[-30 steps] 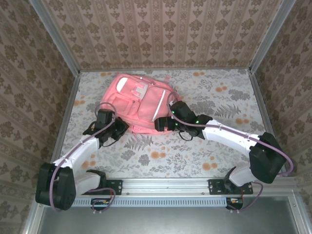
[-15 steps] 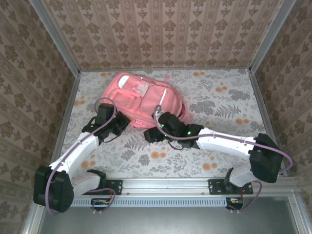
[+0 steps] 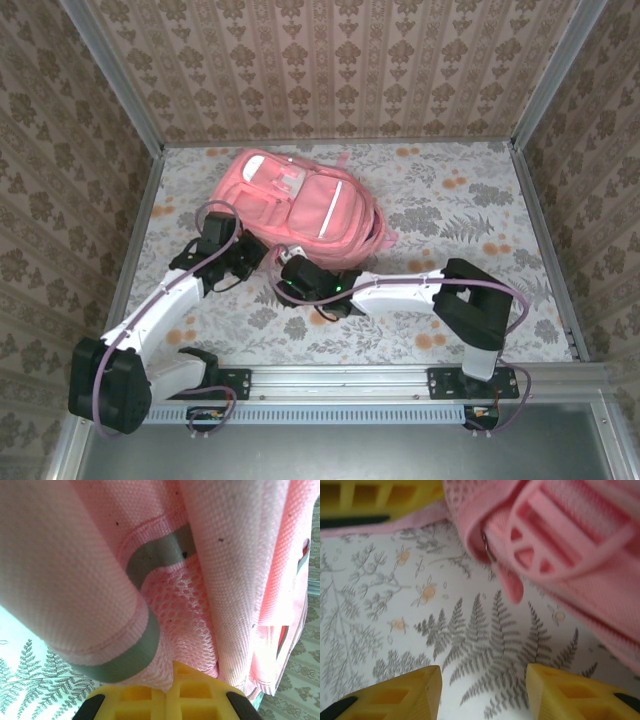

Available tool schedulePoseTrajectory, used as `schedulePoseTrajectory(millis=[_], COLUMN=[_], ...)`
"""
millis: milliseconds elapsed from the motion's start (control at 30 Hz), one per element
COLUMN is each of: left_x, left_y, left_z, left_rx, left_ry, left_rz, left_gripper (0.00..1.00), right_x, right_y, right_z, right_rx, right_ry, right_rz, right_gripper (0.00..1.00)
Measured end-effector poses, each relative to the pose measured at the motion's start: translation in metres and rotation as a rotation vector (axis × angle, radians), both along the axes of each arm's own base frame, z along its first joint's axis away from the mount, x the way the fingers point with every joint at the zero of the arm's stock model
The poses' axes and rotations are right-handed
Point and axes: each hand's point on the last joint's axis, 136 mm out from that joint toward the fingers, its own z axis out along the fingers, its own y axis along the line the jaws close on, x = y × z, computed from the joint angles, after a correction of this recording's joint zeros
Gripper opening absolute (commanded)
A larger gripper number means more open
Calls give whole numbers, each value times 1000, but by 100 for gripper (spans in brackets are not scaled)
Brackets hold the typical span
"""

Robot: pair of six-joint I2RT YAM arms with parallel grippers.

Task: Pack the student bag

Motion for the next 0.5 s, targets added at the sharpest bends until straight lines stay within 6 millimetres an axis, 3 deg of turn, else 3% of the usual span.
schedulePoseTrajectory(millis=[267, 500], left_x=[0, 0], left_y=[-1, -1], left_z=[2, 3], left_rx=[-1, -1], left_ry=[4, 11], left_rz=[-2, 0], left_gripper=[0, 0], right_x=[24, 36], right_y=[15, 22], right_z=[-3, -6], right_rx=[-38, -75], right_ry=[-80, -123], right_rz=[-35, -29], right_gripper=[42, 0])
